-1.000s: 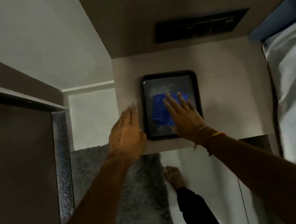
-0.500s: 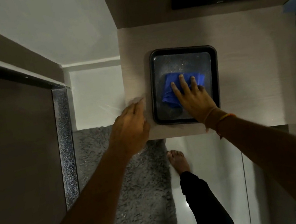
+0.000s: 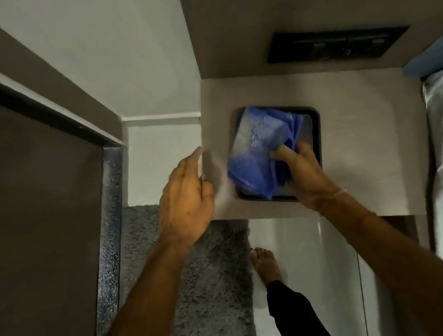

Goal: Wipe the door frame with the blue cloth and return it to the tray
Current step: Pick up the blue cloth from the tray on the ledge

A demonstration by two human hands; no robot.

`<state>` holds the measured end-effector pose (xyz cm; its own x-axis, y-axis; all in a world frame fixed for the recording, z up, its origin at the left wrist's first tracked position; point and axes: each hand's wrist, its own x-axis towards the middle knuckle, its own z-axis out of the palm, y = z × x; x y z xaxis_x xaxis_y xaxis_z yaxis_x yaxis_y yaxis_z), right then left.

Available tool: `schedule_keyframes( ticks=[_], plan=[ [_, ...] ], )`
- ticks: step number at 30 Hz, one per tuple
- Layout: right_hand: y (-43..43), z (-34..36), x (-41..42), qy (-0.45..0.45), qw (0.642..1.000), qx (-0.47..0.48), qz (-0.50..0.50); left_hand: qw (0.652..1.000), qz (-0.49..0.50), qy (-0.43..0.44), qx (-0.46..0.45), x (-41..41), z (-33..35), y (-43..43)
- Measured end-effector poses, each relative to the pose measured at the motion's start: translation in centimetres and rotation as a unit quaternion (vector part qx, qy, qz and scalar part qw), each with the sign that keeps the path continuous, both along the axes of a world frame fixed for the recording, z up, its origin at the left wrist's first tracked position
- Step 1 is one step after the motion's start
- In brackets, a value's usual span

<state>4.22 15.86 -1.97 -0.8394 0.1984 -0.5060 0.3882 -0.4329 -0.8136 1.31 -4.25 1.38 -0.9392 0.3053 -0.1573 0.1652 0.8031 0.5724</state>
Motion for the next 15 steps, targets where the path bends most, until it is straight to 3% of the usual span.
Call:
schedule_keyframes(
  ticks=[2, 4, 10, 15],
  plan=[
    [-2.0, 2.7, 0.5, 0.032, 0.991, -0.13, 0.027, 0.997, 0.044, 0.043, 0.037, 0.3, 2.9, -1.7],
    [-5.1, 6.3, 0.9, 0.064, 0.98, -0.181, 0.058, 0.99, 0.083, 0.103, 0.052, 0.7, 7.1, -4.3],
    [-17.2, 19.0, 2.1, 0.159, 0.97, -0.073, 0.169, 0.949, 0.172, 0.256, 0.069, 4.8, 22.4, -14.0],
    [-30.0, 32.4, 5.6, 0.238, 0.911, -0.16, 0.295, 0.887, 0.234, 0.396, 0.043, 15.2, 36.4, -24.0]
  ],
)
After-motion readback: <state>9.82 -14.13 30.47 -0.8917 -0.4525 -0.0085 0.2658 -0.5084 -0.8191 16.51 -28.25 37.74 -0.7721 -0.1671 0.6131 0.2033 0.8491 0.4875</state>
